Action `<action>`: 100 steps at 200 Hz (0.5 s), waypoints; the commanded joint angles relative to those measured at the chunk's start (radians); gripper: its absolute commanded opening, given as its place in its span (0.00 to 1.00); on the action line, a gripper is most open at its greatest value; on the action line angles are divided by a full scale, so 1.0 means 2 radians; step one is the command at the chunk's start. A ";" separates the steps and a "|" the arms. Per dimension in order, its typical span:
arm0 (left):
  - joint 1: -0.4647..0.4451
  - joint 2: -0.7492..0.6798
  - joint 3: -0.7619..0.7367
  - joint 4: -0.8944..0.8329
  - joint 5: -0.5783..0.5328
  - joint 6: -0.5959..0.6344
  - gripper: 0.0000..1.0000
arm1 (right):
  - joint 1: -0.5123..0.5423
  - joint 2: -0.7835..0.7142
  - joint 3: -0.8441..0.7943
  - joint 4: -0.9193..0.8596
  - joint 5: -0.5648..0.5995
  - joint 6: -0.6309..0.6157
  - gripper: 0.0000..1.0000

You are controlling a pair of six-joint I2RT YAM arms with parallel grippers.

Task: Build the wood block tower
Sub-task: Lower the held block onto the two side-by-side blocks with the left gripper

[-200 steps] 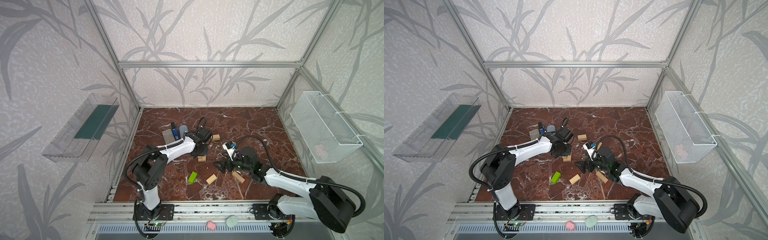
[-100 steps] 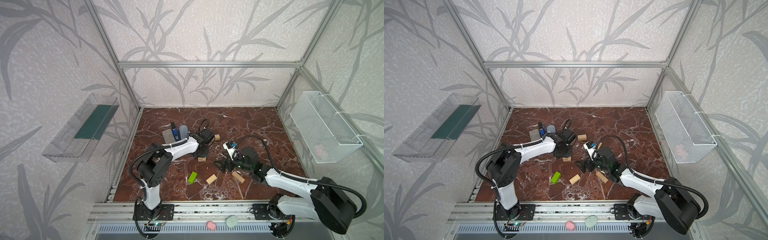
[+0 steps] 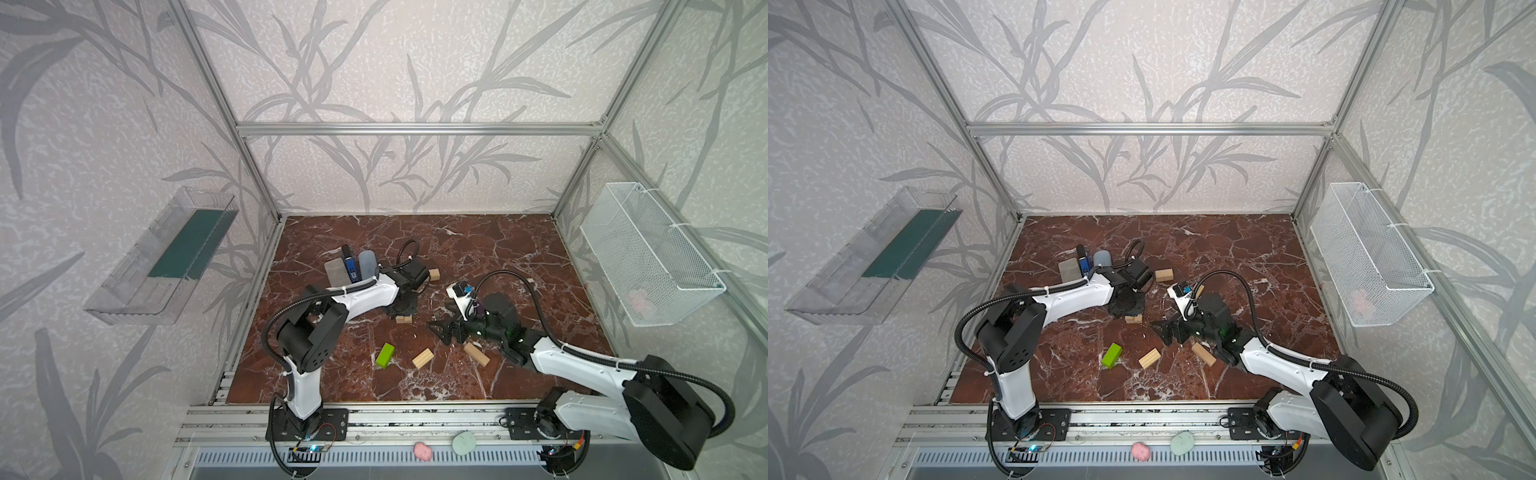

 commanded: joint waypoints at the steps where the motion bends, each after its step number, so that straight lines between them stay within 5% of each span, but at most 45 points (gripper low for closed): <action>1: -0.002 0.009 0.015 -0.009 -0.012 -0.010 0.06 | -0.002 -0.012 -0.004 0.001 0.006 -0.005 0.99; 100: -0.002 0.017 0.019 -0.009 -0.016 -0.014 0.11 | -0.002 -0.014 -0.004 -0.002 0.008 -0.006 0.99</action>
